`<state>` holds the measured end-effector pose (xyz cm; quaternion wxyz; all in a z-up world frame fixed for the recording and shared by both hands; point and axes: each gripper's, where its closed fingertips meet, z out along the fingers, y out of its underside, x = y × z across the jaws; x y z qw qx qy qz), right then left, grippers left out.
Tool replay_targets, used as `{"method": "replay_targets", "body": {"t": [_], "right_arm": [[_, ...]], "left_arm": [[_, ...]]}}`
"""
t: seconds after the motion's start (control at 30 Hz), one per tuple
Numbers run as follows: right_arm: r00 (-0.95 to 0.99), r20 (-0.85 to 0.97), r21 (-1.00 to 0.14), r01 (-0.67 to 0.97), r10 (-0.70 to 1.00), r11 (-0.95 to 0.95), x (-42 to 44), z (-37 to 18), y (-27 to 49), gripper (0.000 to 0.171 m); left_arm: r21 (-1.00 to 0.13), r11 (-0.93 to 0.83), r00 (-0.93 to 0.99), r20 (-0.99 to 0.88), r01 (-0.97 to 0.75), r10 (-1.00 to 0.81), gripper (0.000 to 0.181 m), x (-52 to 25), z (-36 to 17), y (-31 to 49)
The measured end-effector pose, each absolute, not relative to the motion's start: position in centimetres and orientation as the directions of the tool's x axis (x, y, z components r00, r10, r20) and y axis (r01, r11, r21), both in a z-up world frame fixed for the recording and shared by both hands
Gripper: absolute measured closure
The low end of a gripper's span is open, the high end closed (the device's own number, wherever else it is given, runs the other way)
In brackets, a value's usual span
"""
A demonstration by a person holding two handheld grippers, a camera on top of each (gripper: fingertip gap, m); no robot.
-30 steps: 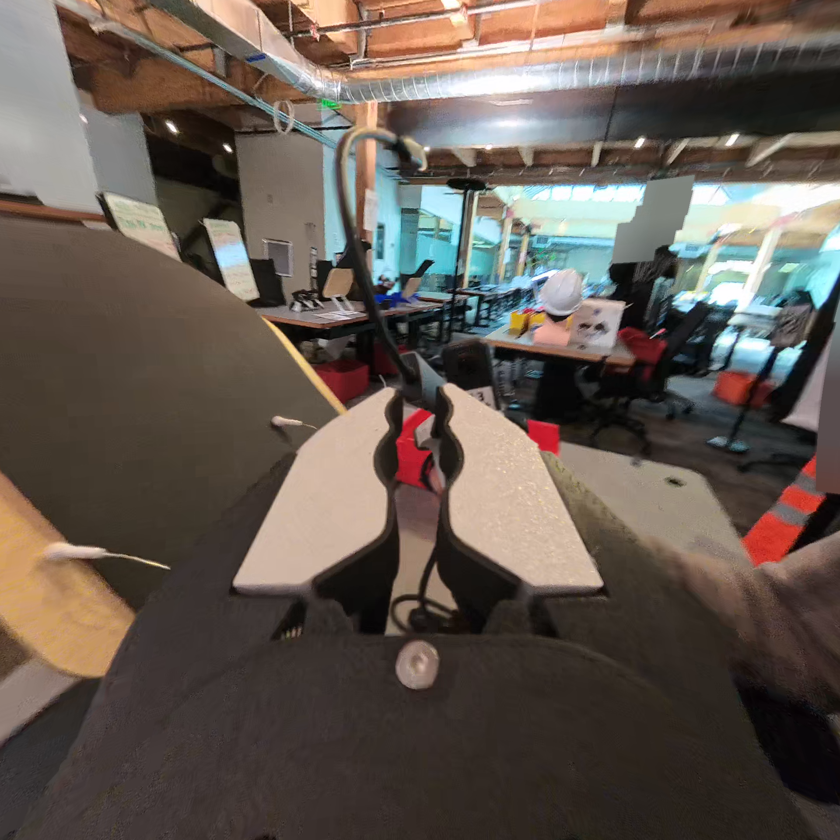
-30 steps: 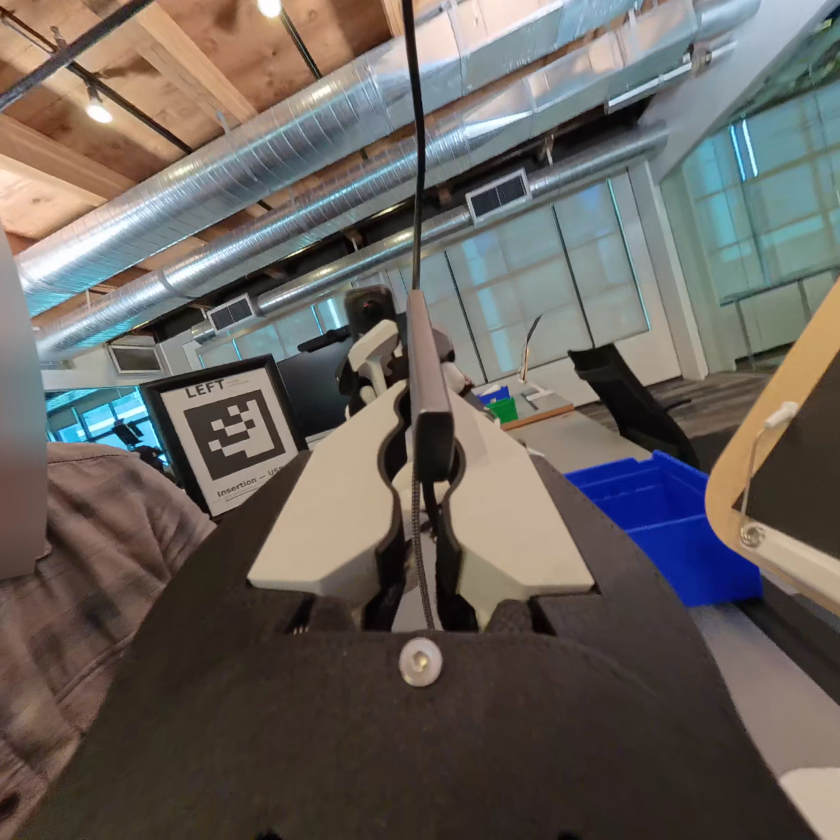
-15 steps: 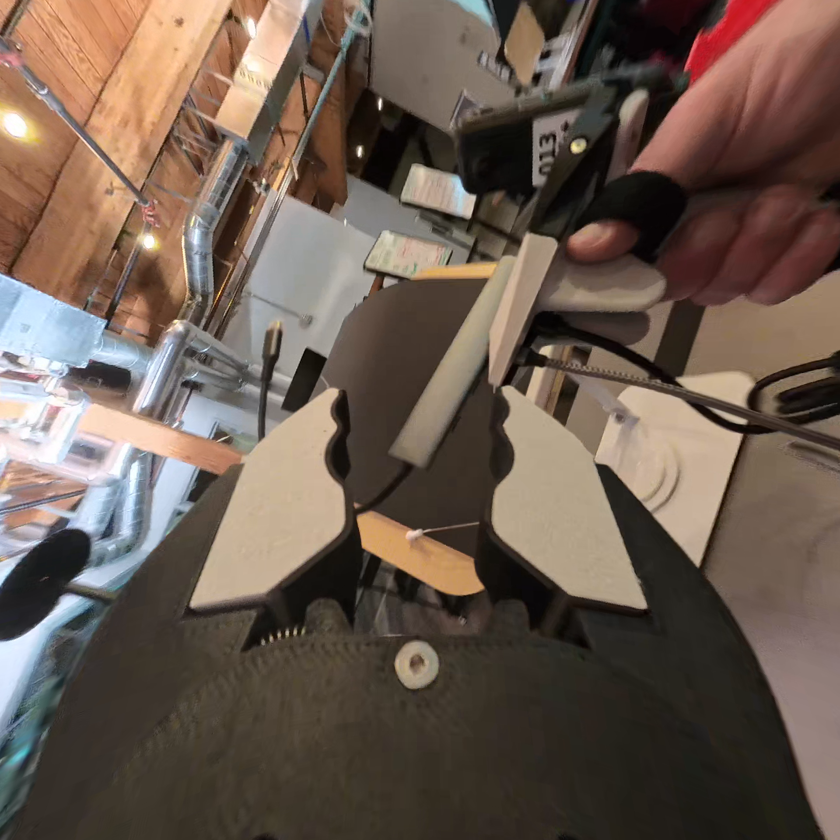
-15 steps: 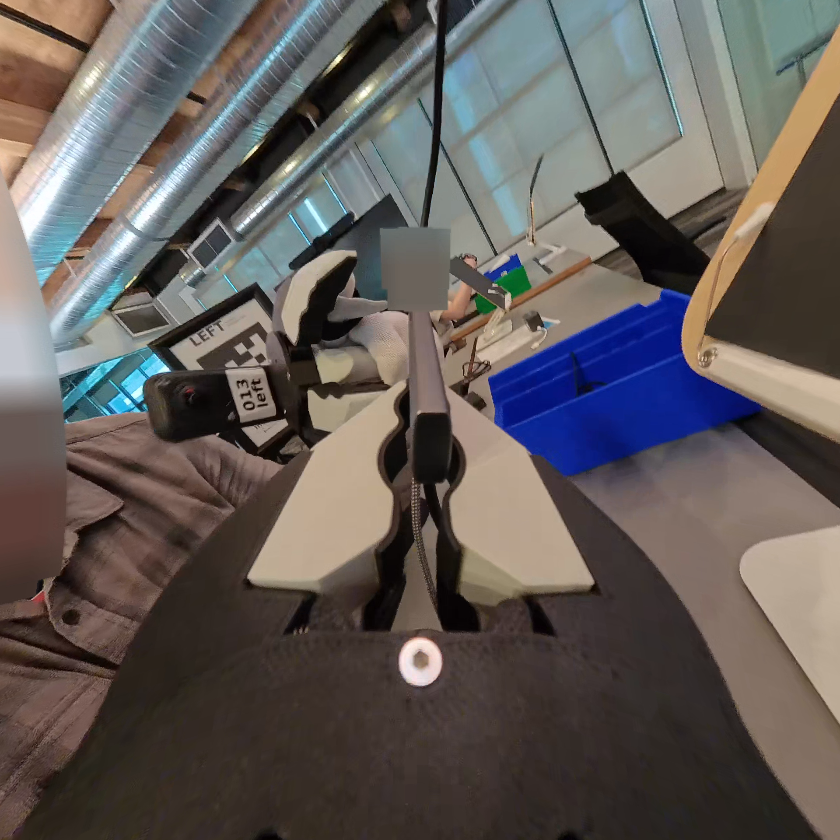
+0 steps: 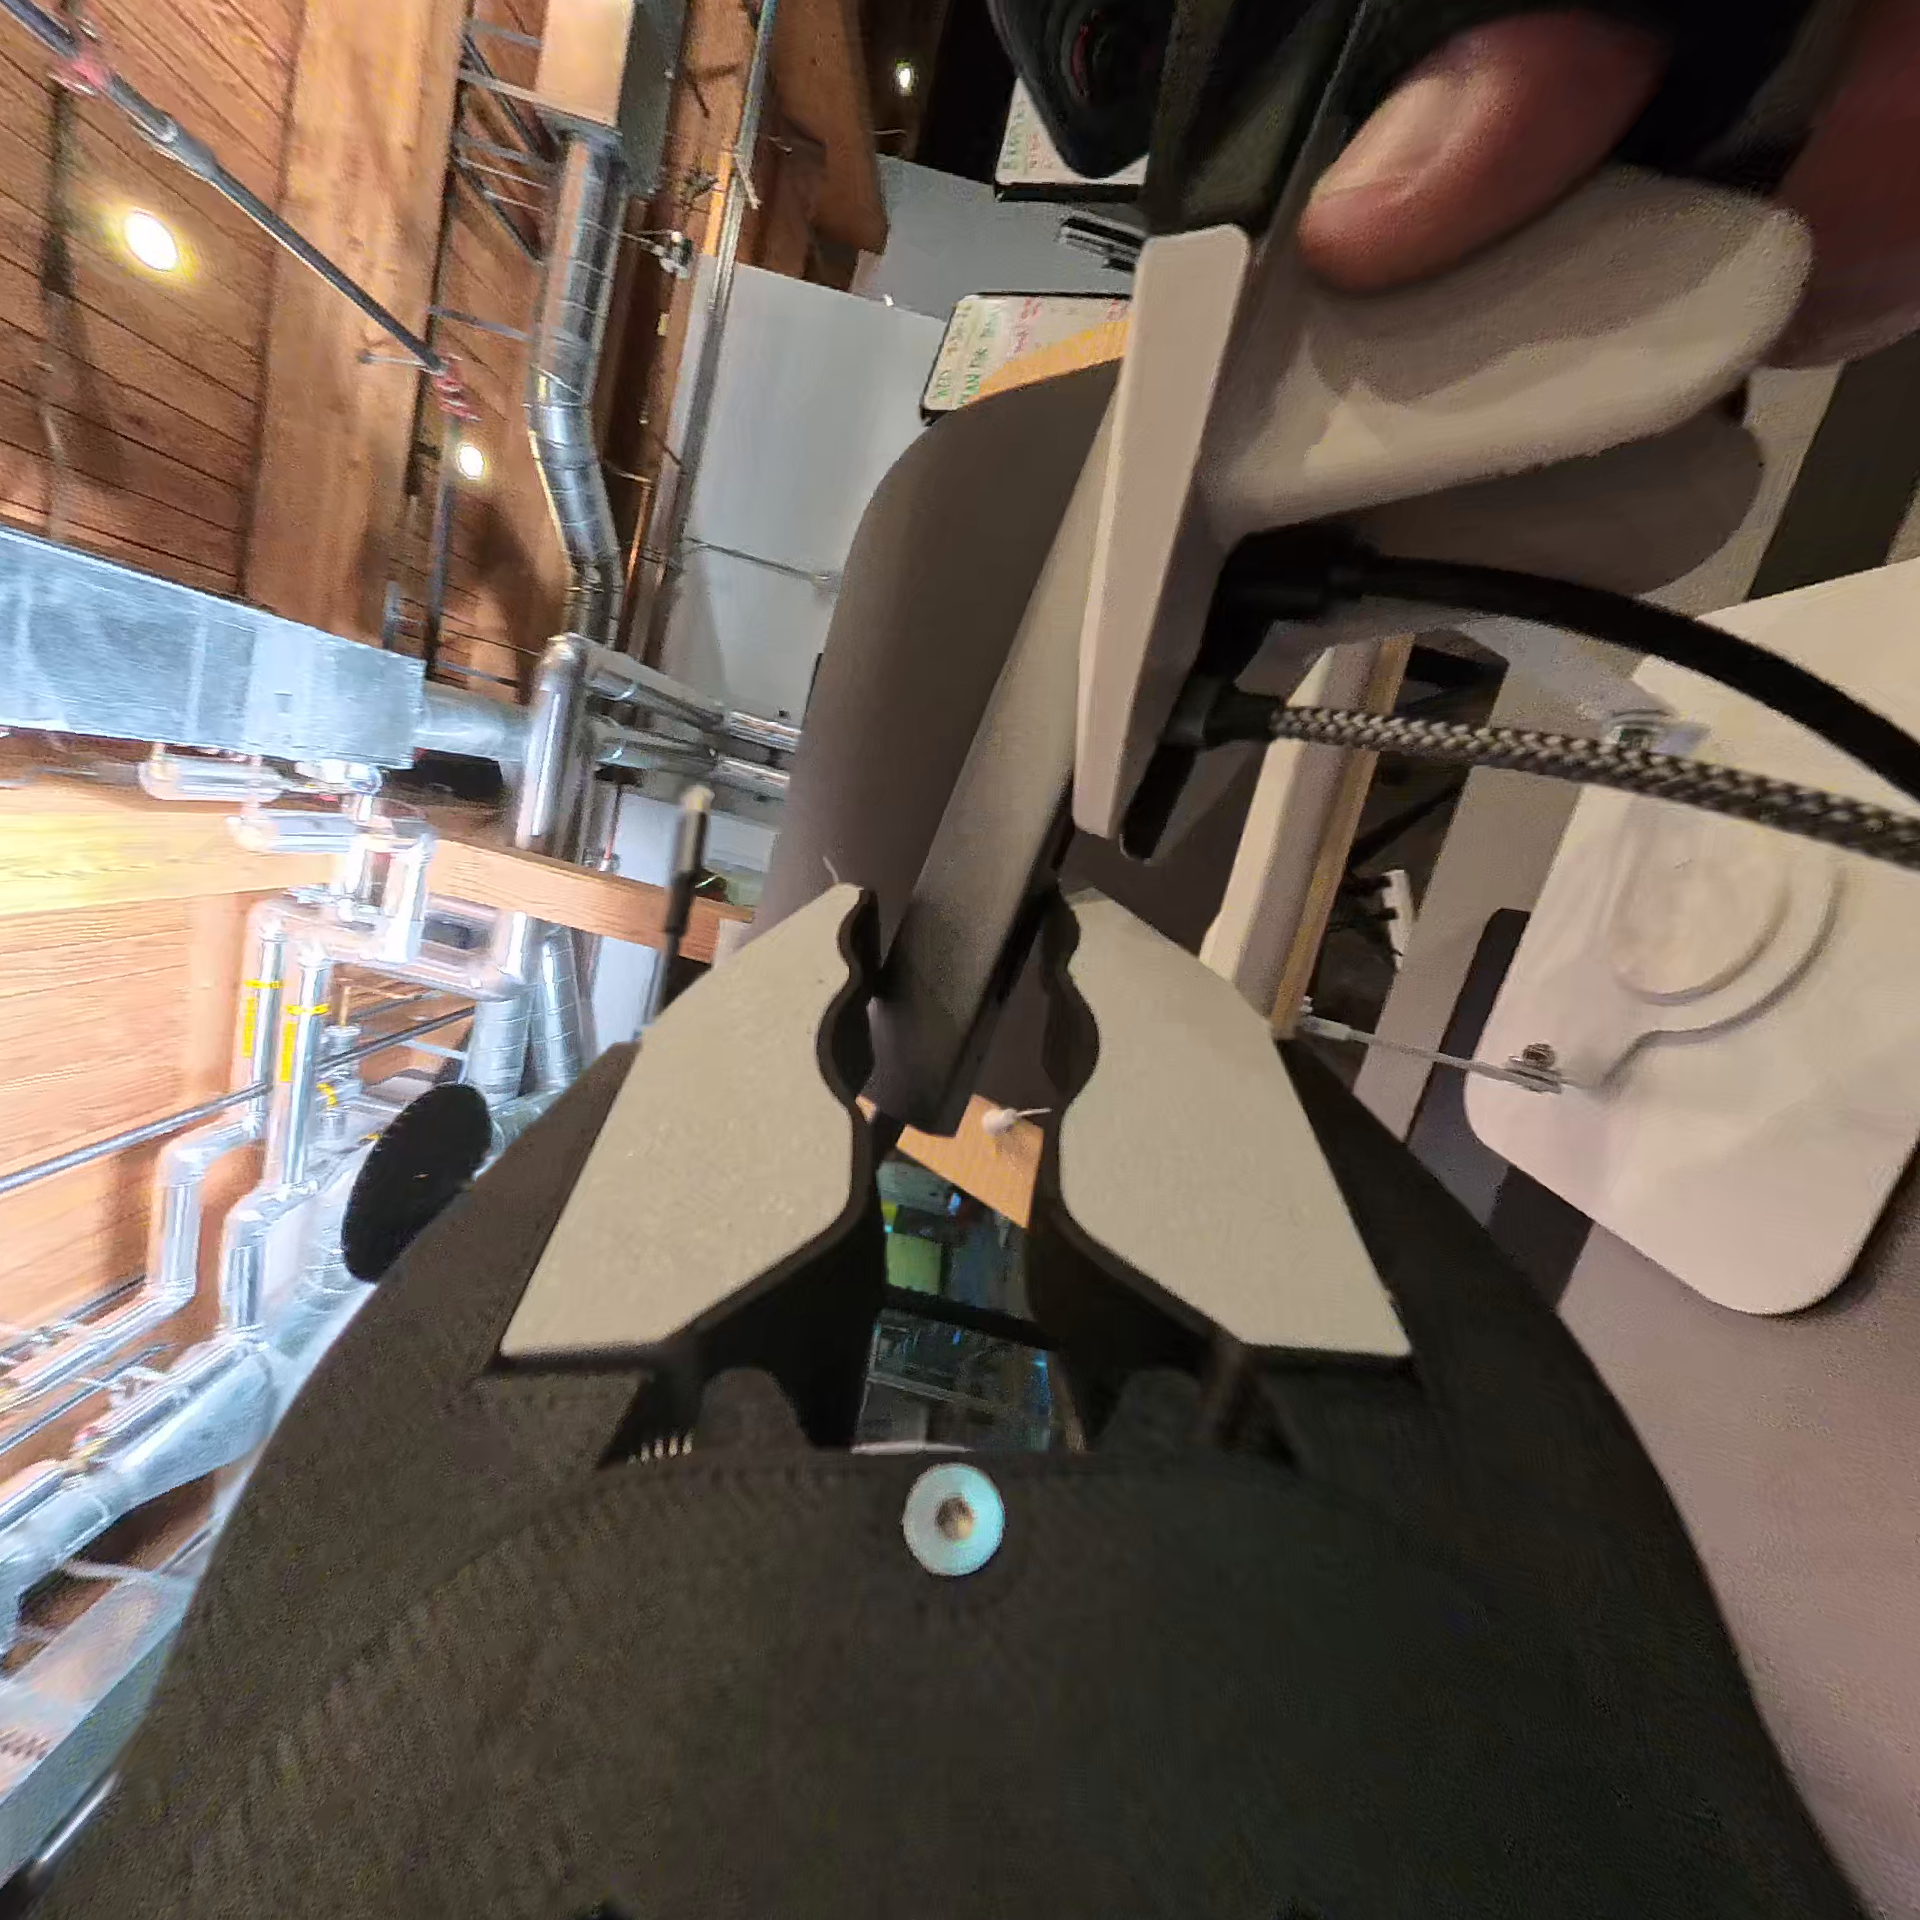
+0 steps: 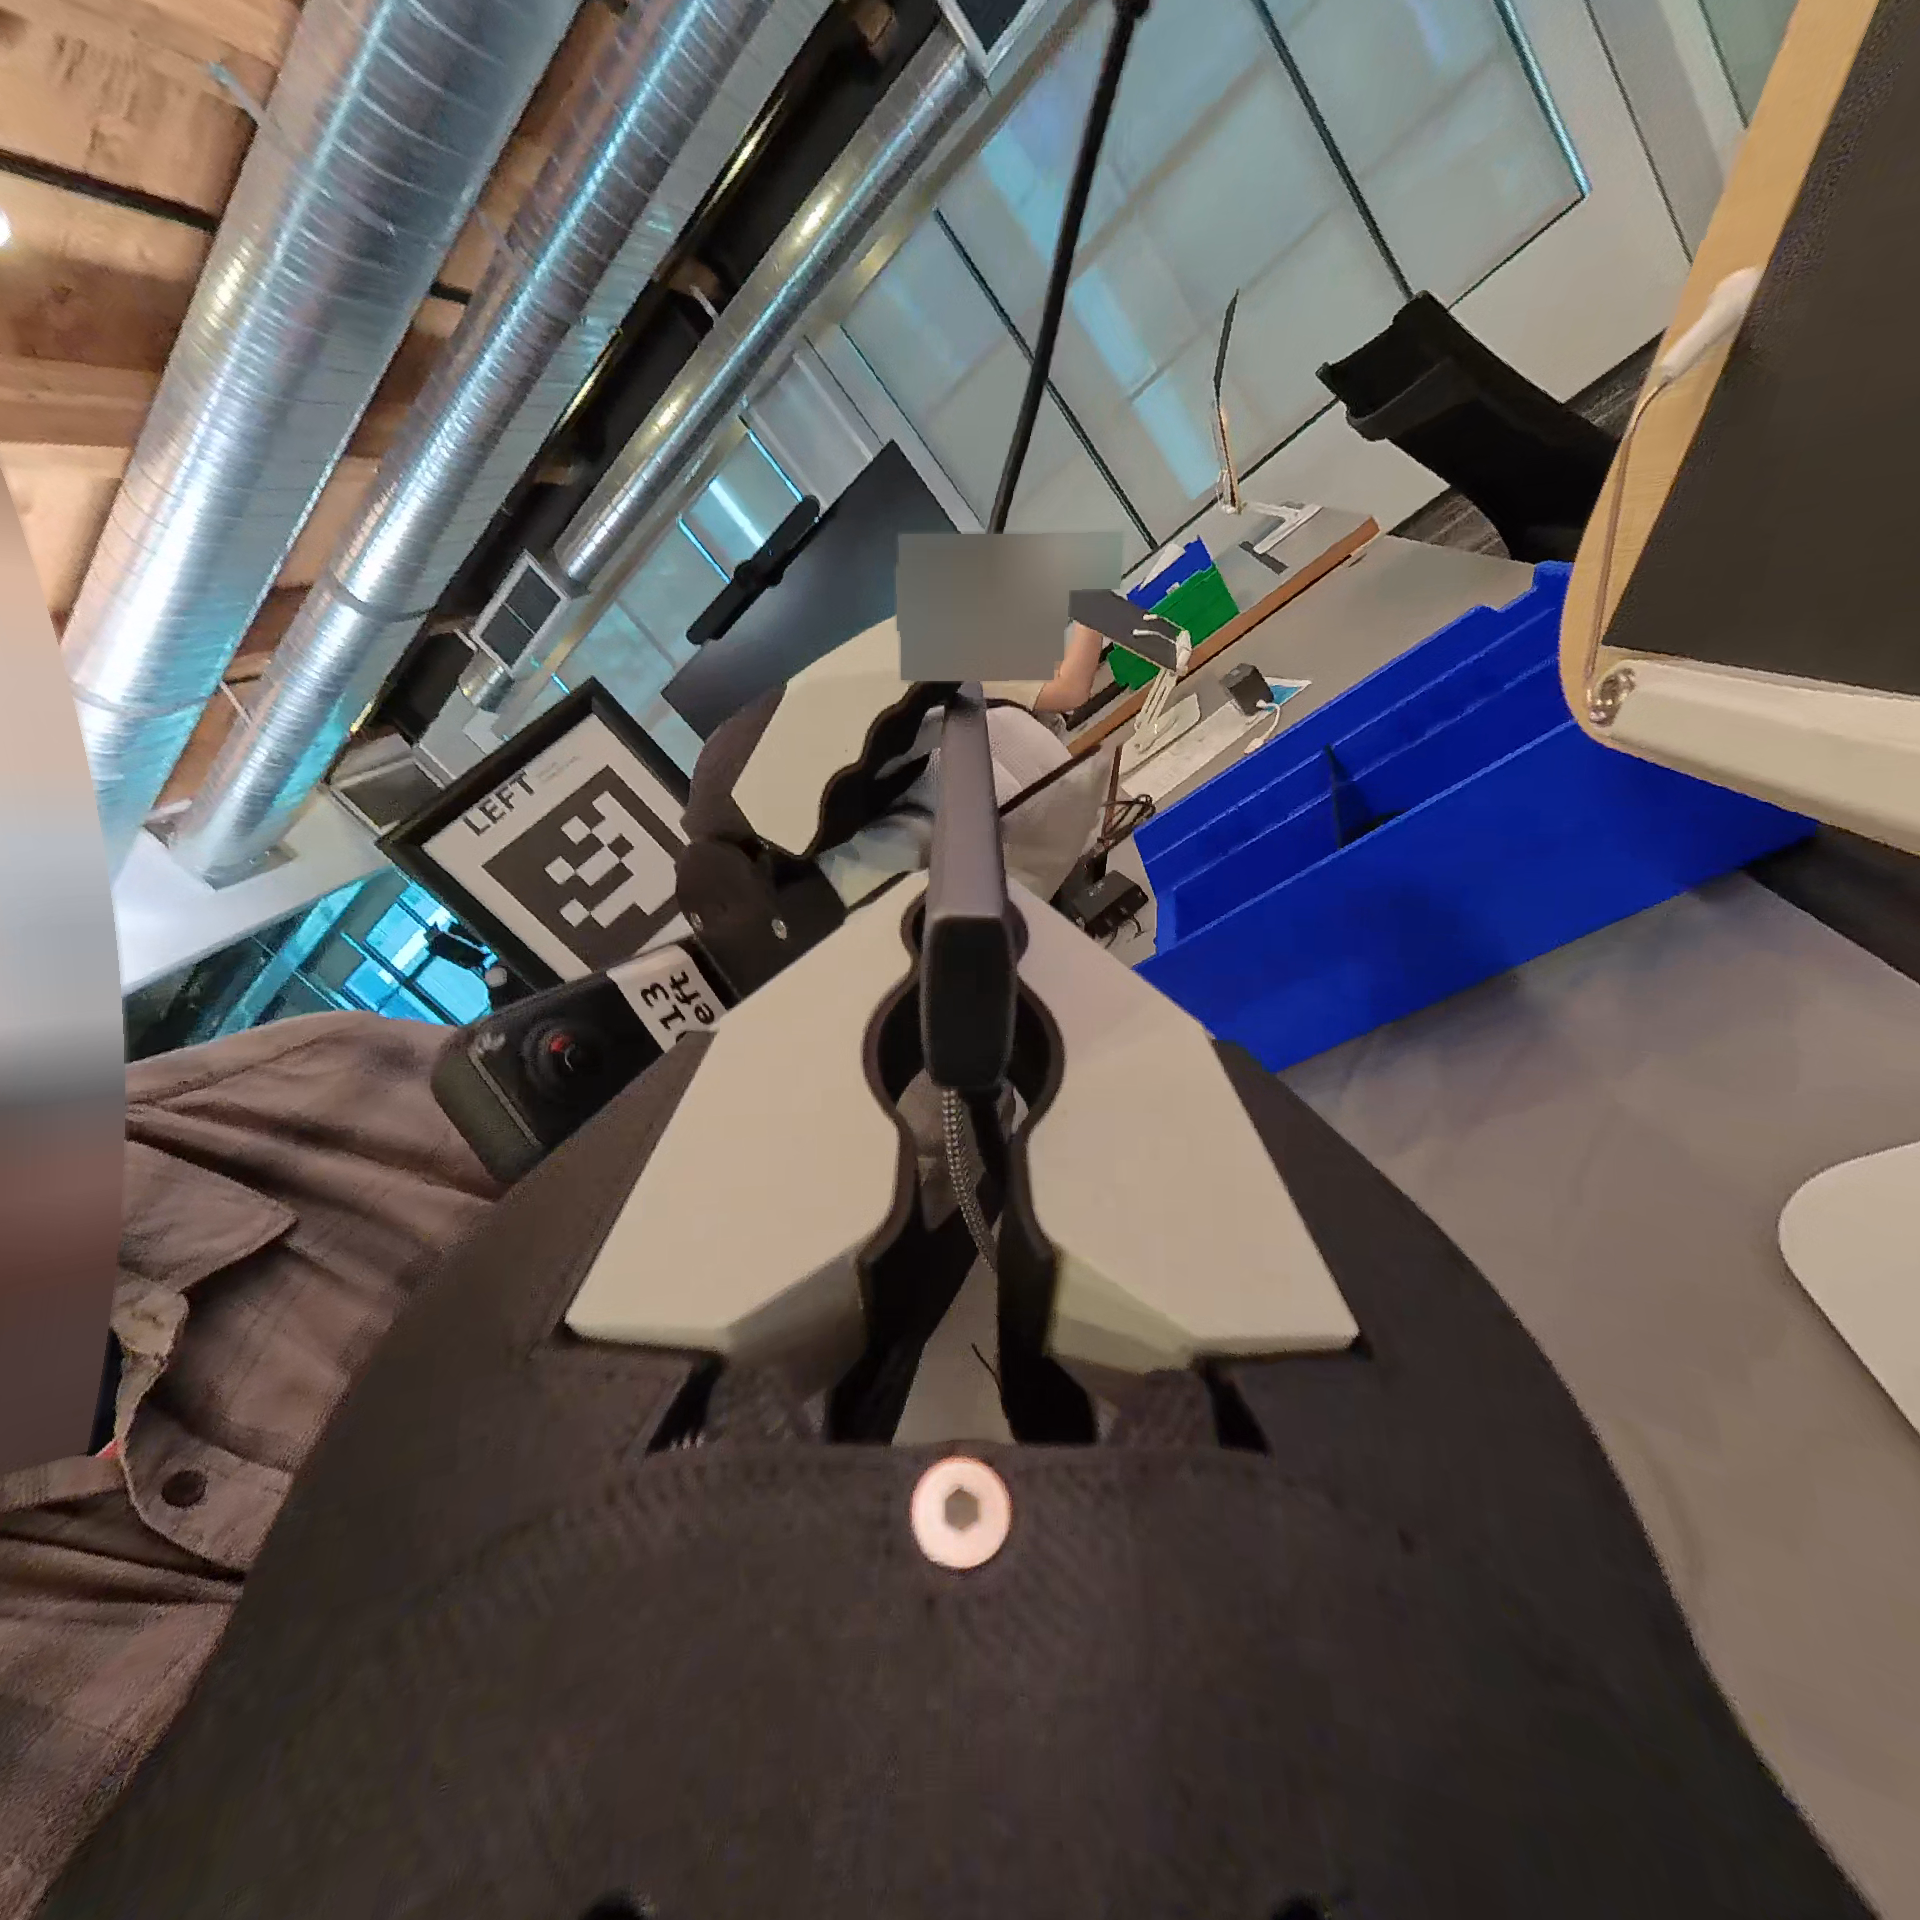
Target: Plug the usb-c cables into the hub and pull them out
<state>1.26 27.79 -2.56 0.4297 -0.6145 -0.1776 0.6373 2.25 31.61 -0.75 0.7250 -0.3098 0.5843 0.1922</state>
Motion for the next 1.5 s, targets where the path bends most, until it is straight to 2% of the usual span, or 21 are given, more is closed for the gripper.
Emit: {"method": "replay_targets", "body": {"t": [0.1,0.23,0.27,0.3,0.4,0.43,0.5,0.57,0.7,0.83,1.0,1.07,1.13,1.5], "right_arm": [[0.111,-0.634,-0.743,-0.362,0.765,-0.563,1.2,-2.2,28.1,0.167],[0.171,-0.599,-0.777,-0.361,0.783,-0.516,1.0,-1.2,28.2,0.15],[0.212,-0.593,-0.785,-0.366,0.777,-0.499,1.1,-1.1,28.6,0.136],[0.238,-0.589,-0.792,-0.363,0.772,-0.492,1.2,-1.0,28.7,0.129],[0.413,-0.524,-0.85,-0.311,0.745,-0.425,2.4,-1.4,29.5,0.114],[0.452,-0.502,-0.864,-0.298,0.738,-0.405,2.9,-1.2,29.5,0.114],[0.612,-0.388,-0.919,-0.198,0.689,-0.342,4.3,-1.8,30.2,0.103],[0.692,-0.273,-0.959,-0.142,0.669,-0.245,5.3,-0.7,30.2,0.109],[0.851,0.128,-0.988,0.153,0.509,-0.007,6.6,1.3,30.1,0.119],[0.812,0.439,-0.891,0.448,0.383,0.072,5.3,1.5,29.9,0.129],[0.71,0.67,-0.741,0.658,0.217,0.137,4.7,1.2,30.6,0.147],[0.664,0.731,-0.682,0.714,0.155,0.159,4.3,1.3,30.6,0.16],[0.655,0.743,-0.669,0.727,0.137,0.153,4.3,1.0,30.8,0.16],[0.774,0.589,-0.808,0.555,0.232,0.2,4.7,1.5,30.5,0.161]], "left_arm": [[-0.237,0.726,0.253,-0.963,-0.646,-0.089,0.156,2.2,-1.0,32.1],[-0.31,0.69,0.278,-0.947,-0.654,-0.161,0.161,2.0,-1.4,32.8],[-0.32,0.682,0.284,-0.944,-0.657,-0.17,0.161,1.9,-1.4,33.0],[-0.335,0.667,0.288,-0.94,-0.666,-0.185,0.161,1.9,-1.5,33.2],[-0.397,0.628,0.322,-0.917,-0.669,-0.237,0.161,1.7,-1.3,33.6],[-0.418,0.612,0.333,-0.908,-0.672,-0.256,0.16,1.5,-1.3,33.7],[-0.465,0.582,0.354,-0.885,-0.667,-0.302,0.16,1.3,-1.2,34.0],[-0.527,0.537,0.387,-0.849,-0.658,-0.359,0.161,1.0,-1.1,34.4],[-0.626,0.425,0.424,-0.768,-0.653,-0.48,0.161,0.6,-1.7,35.1],[-0.685,0.349,0.435,-0.697,-0.64,-0.569,0.161,0.6,-2.2,34.9],[-0.714,0.273,0.425,-0.632,-0.644,-0.648,0.162,0.8,-3.0,34.5],[-0.731,0.248,0.431,-0.602,-0.635,-0.672,0.162,0.8,-3.1,34.4],[-0.725,0.238,0.428,-0.603,-0.646,-0.673,0.162,0.6,-3.3,34.6],[-0.748,0.28,0.401,-0.586,-0.601,-0.704,0.161,1.0,-2.2,33.2]]}}
